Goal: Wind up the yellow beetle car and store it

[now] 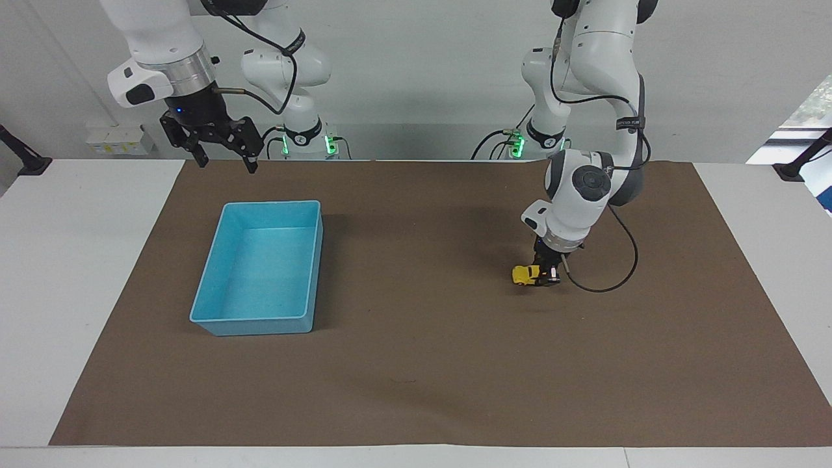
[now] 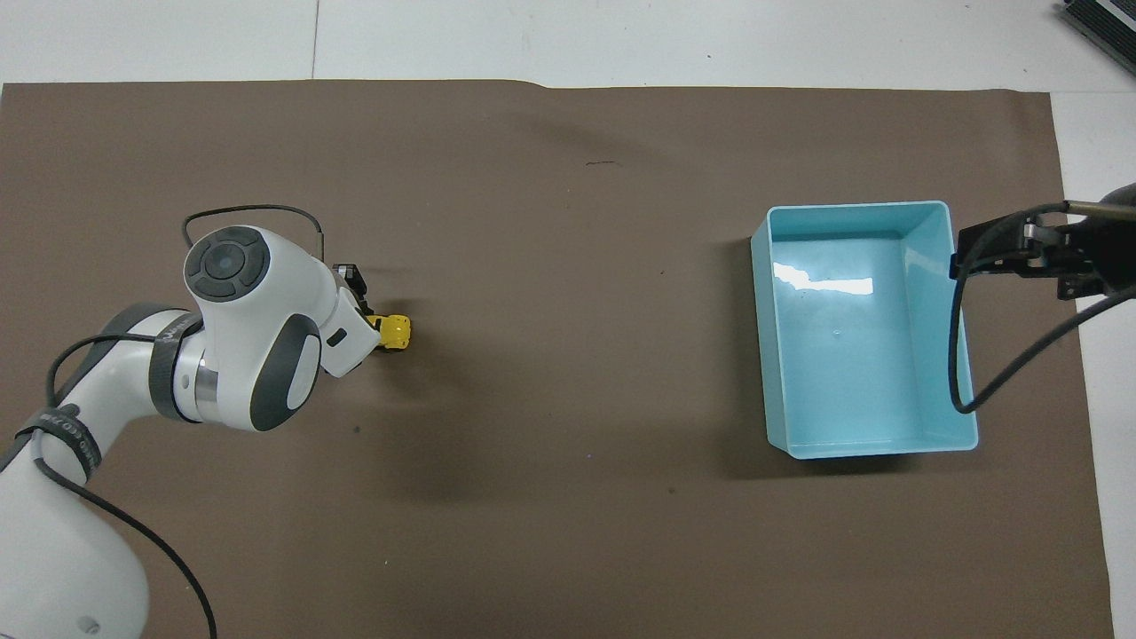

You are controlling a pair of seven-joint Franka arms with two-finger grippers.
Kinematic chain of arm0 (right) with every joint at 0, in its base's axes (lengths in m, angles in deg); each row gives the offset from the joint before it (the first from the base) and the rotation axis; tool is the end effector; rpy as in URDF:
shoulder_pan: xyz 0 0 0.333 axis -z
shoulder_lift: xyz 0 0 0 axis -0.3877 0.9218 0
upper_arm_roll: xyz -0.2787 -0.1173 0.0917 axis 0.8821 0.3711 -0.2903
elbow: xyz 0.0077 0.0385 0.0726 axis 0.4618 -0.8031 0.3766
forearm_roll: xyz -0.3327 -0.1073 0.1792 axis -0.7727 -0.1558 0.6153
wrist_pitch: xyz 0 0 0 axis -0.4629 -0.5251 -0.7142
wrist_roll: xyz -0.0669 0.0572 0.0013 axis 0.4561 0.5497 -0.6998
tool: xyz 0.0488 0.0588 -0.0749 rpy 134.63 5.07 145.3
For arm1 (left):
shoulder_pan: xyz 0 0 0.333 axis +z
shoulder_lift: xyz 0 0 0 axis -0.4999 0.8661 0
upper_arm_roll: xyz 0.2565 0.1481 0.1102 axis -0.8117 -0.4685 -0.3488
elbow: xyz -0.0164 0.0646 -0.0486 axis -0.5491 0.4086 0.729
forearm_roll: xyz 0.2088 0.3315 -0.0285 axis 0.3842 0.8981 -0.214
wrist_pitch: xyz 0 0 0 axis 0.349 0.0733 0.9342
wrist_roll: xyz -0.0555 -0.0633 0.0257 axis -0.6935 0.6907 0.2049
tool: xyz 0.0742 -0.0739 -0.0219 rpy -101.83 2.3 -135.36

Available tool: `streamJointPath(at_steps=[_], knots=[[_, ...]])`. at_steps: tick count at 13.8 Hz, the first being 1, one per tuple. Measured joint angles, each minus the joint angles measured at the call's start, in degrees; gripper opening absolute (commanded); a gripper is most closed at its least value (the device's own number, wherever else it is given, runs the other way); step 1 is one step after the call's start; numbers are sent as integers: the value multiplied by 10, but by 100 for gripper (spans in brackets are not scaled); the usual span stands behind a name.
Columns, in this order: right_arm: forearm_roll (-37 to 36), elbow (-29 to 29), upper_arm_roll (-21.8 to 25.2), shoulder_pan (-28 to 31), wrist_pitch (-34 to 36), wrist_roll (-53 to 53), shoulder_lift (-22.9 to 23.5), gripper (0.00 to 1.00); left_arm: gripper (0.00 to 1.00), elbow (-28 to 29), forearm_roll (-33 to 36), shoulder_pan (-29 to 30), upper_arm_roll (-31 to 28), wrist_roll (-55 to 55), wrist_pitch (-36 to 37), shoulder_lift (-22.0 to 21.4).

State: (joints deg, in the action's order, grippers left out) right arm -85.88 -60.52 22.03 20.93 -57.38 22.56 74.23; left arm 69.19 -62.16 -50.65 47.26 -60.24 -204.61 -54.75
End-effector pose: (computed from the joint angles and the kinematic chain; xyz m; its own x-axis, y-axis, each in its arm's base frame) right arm 0.5550 0.0304 0.6593 0.9804 -0.1943 0.0324 -0.1937 -0.9809 -0.0198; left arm 0.5602 -0.1718 0.3096 -0.0796 -0.9965 0.0261 -0.9968 0.0798 0.0080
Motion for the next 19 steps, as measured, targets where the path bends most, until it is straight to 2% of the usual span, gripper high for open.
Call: streamJointPath(at_steps=[1,2,3,7,10,13,16,19], knots=[[0,0,0,0,0,0,0,100,7,0,0,0,0,0,0,0],[0,0,0,0,0,0,0,100,77,0,0,0,0,0,0,0],[0,0,0,0,0,0,0,100,100,0,0,0,0,0,1,0],[0,0,0,0,0,0,0,100,100,-22,0,1,-1,0,51,-19],[0,0,0,0,0,0,0,100,100,-65,0,10,-5,14,113,-59],[0,0,4,0,0,0,0,100,100,-75,1,44,-8,68,124,-98],[0,0,6,0,0,0,-1,100,100,-76,7,75,-9,173,127,-120],[0,0,12,0,0,0,-1,100,100,-93,62,89,-9,351,154,-123]])
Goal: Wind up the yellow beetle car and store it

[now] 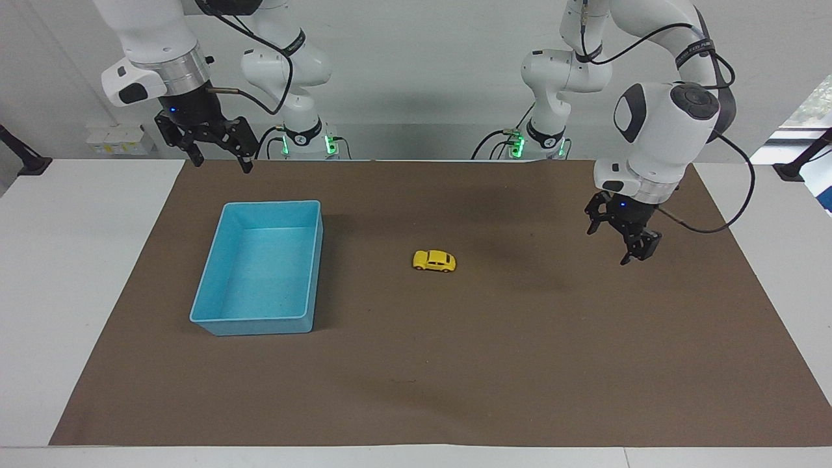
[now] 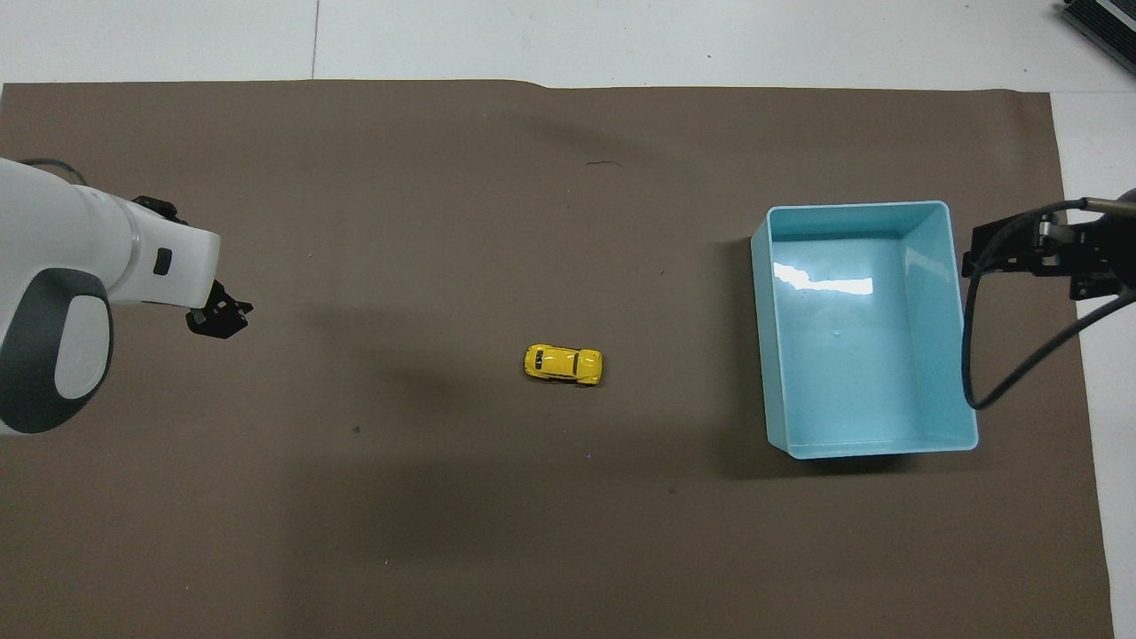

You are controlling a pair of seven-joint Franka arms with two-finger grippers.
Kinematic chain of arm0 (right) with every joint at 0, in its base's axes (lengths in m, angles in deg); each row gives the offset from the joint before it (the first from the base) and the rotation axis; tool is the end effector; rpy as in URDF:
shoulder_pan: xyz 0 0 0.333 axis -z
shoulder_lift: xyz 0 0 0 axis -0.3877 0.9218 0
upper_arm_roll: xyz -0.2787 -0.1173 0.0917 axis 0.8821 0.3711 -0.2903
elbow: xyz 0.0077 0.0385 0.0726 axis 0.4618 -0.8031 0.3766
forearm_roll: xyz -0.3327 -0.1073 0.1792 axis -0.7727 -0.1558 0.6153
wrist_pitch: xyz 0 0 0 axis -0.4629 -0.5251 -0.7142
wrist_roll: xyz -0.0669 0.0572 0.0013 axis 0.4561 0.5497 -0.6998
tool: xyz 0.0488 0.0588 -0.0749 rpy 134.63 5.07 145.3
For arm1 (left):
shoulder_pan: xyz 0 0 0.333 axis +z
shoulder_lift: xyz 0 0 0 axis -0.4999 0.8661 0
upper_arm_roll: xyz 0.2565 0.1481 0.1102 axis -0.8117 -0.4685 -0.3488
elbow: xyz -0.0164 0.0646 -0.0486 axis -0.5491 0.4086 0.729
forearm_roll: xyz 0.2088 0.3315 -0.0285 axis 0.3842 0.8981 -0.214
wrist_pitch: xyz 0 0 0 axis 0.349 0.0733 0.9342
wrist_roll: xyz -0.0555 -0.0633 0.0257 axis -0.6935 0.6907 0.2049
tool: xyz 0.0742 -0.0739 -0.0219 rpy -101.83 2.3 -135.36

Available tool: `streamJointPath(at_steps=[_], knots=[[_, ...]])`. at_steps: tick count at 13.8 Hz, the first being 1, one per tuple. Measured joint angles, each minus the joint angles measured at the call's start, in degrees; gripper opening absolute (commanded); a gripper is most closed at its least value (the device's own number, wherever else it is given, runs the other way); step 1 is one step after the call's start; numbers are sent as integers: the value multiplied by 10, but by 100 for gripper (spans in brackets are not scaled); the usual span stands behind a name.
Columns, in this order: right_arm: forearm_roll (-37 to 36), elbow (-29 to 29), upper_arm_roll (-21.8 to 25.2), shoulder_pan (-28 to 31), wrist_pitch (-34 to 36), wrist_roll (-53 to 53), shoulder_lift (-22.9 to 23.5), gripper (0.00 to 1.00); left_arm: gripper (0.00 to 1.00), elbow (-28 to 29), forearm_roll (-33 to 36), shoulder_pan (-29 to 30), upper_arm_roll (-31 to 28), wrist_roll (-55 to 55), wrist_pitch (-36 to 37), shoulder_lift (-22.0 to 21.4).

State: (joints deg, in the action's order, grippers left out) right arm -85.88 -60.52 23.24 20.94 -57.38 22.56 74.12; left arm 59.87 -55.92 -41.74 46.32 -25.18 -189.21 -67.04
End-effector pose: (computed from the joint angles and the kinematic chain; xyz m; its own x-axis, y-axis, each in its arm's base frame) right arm 0.5549 0.0187 0.6604 0.9760 -0.2151 0.0344 -0.2145 -0.9765 -0.0199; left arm 0.5789 -0.0690 0.4856 0.5991 -0.7998 0.0391 -0.7931 -0.5994 -0.1082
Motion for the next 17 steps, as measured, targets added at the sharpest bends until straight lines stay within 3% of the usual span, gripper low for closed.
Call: streamJointPath(at_steps=[7,13,17], knots=[[0,0,4,0,-12,0,0,100,100,-73,10,8,0,335,89,-3],[55,-1,-18,-20,-33,-16,-2,100,100,-181,-16,31,-2,378,241,-8],[55,-24,-27,-54,-44,-141,-2,100,100,-216,-22,53,-3,378,285,-9]])
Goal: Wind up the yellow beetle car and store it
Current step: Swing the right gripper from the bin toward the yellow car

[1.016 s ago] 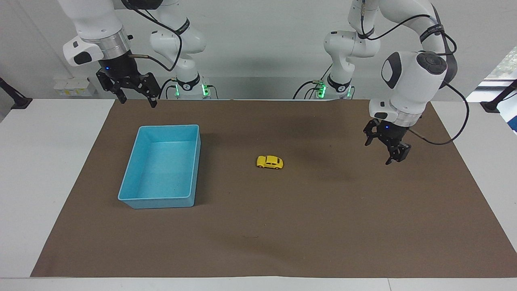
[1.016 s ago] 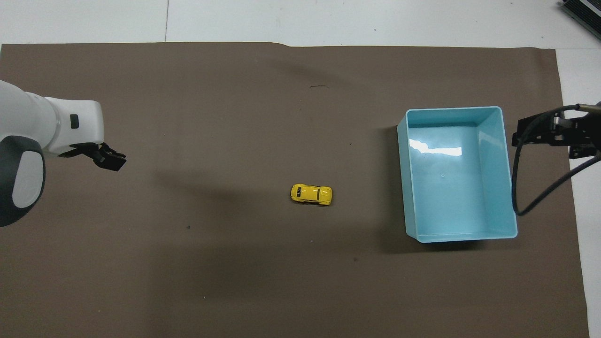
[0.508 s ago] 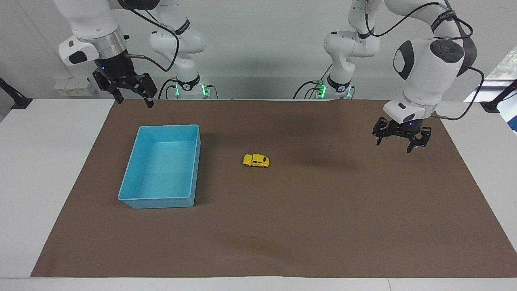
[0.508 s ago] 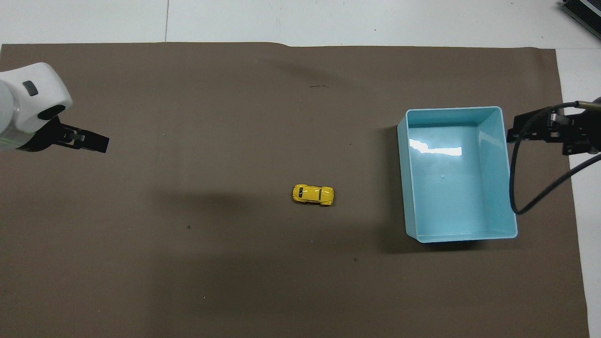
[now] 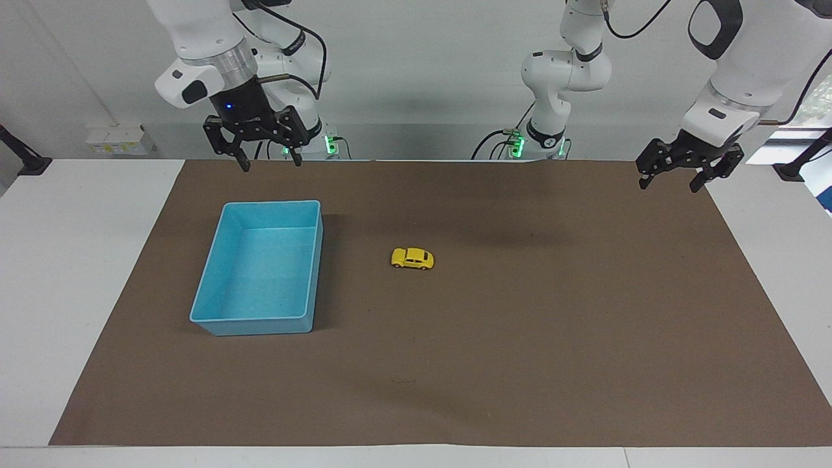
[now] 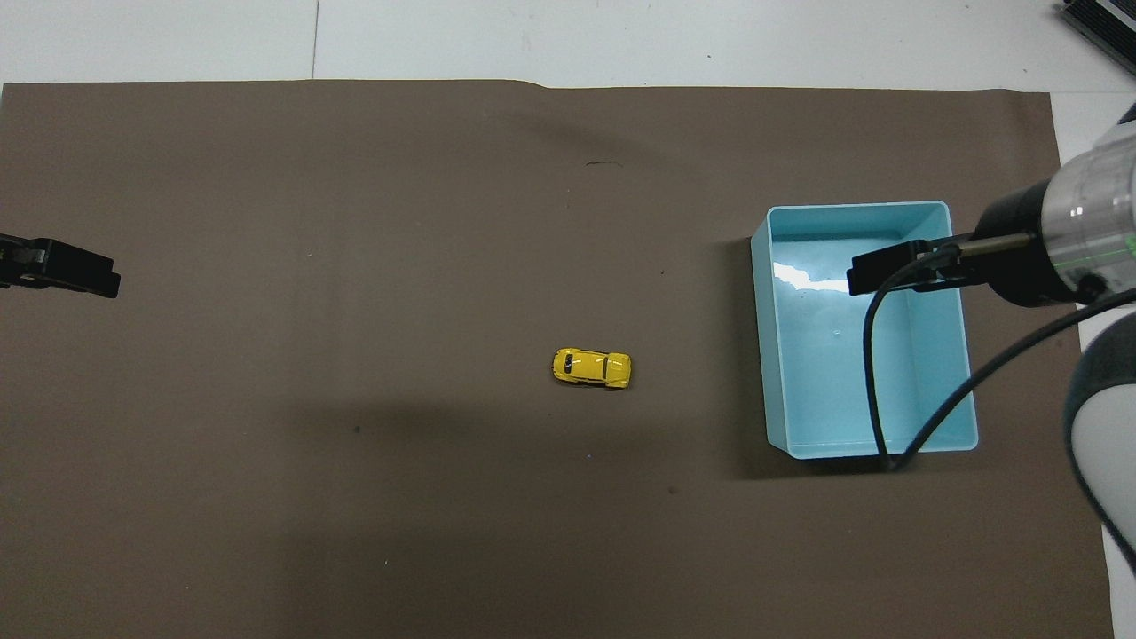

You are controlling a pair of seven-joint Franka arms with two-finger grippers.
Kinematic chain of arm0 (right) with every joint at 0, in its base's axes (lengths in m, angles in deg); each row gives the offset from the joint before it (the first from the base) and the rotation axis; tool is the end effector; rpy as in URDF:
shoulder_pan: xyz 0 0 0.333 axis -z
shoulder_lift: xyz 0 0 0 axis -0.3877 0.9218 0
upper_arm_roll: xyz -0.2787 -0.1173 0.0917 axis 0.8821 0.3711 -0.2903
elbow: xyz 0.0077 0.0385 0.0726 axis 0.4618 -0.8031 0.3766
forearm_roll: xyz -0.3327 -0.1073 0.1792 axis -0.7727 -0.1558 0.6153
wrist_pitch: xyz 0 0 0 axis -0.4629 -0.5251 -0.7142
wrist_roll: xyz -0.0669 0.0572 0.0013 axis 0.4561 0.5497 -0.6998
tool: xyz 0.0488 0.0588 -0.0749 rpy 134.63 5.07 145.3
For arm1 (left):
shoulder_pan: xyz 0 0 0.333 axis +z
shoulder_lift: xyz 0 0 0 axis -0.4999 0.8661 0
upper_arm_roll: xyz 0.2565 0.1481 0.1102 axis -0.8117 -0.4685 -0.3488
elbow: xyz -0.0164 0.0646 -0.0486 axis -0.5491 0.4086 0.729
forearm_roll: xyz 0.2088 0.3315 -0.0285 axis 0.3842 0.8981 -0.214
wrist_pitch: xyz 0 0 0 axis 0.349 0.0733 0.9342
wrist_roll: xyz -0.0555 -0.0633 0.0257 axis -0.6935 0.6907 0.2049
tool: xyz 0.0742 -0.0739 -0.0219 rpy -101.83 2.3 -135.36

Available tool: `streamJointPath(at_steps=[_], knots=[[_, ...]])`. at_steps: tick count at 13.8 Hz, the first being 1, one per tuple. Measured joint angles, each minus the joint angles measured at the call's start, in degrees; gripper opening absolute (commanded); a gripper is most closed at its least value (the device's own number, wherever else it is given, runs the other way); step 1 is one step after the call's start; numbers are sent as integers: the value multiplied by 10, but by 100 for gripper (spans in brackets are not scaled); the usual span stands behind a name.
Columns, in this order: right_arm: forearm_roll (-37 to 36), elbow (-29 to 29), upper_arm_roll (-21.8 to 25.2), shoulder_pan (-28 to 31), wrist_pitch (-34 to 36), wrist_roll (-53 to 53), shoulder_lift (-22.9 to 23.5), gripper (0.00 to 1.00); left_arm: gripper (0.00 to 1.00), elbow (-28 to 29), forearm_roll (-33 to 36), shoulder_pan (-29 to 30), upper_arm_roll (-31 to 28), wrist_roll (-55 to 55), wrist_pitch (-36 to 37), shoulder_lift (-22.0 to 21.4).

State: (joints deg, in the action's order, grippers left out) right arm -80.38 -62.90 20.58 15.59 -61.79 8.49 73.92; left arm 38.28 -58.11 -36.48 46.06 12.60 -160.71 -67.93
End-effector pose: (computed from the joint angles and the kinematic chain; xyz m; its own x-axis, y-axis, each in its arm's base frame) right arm 0.5521 0.1066 0.6506 0.9835 0.1640 0.0766 0.1717 -0.9793 -0.1074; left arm 0.5616 -0.0141 0.6302 0.9888 -0.1490 -0.0019 -0.1490 -0.9888 -0.0129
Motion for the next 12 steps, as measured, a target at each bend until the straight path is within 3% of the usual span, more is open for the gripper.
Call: streamJointPath(at_steps=[7,12], knots=[[-6,-48,-1,-48,-33,-203,1,100,100,0,-1,6,4,0,6,0],[-37,-99,-1,-106,-107,-356,11,100,100,0,-1,7,4,0,7,0]])
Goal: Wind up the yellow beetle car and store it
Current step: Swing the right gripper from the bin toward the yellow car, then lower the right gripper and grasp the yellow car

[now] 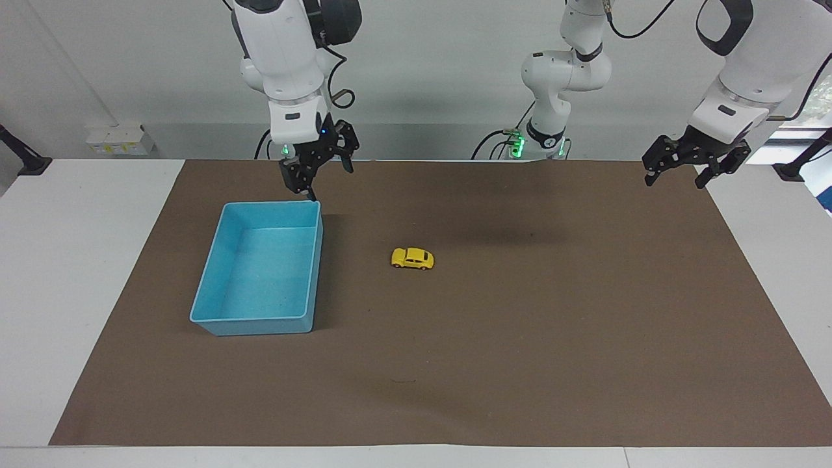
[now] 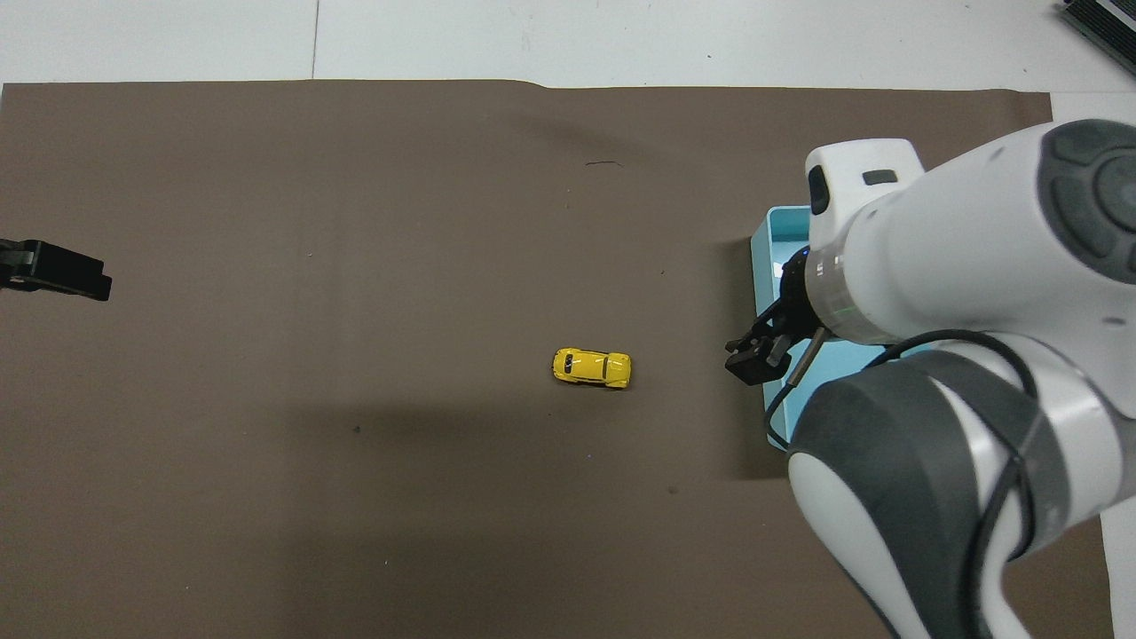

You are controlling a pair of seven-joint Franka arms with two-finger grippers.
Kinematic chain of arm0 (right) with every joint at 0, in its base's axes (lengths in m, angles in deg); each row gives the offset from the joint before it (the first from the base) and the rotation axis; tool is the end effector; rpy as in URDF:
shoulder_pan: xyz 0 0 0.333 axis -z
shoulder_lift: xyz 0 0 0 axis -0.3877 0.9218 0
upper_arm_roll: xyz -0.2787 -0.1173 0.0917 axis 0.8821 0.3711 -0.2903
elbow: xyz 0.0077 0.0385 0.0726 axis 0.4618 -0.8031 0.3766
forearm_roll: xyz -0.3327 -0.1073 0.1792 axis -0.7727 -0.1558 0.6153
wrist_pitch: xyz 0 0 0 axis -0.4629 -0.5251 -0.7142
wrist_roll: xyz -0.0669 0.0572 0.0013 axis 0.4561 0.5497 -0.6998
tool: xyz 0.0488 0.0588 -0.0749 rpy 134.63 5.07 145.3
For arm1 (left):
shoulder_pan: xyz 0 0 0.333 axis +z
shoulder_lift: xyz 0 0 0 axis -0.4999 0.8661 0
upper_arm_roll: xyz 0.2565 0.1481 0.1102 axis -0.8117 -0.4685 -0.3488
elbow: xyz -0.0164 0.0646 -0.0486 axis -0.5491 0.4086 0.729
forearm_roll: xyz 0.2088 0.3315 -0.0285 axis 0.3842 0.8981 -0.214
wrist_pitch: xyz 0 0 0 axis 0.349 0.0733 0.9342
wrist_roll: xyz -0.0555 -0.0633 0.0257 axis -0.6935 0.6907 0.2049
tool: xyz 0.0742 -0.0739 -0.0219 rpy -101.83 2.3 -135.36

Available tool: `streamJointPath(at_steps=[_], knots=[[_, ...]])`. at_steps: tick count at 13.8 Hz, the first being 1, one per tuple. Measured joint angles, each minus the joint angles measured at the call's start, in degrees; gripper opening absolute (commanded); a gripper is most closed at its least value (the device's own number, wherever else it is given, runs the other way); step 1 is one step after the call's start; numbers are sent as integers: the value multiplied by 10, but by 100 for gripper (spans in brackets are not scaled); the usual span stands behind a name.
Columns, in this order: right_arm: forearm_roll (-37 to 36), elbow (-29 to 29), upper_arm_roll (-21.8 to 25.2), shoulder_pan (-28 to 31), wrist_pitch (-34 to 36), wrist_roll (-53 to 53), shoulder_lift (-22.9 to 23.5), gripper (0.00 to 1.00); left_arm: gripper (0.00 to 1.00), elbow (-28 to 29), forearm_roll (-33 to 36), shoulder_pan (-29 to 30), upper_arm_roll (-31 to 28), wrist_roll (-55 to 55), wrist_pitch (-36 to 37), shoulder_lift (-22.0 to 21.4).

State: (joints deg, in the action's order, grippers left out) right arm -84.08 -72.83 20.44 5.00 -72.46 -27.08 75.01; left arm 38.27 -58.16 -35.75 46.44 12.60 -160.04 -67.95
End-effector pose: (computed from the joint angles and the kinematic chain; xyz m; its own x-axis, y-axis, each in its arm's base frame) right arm 0.5421 0.2066 0.5734 0.5643 0.8214 0.0829 0.8240 -0.5666 0.0056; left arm 0.5603 -0.0106 0.6295 0.9897 -0.1428 -0.0129 -0.1430 -0.9897 -0.0104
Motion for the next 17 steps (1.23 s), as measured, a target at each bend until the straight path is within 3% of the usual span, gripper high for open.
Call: streamJointPath(at_steps=[3,11,17], knots=[[-24,-35,0,-28,-65,-56,23,100,100,0,0,0,0,0,0,0],[-43,-120,0,-76,-252,-68,81,100,100,0,0,0,0,0,0,0],[-44,-128,-1,-92,-262,-79,99,100,100,0,0,0,0,0,0,0]])
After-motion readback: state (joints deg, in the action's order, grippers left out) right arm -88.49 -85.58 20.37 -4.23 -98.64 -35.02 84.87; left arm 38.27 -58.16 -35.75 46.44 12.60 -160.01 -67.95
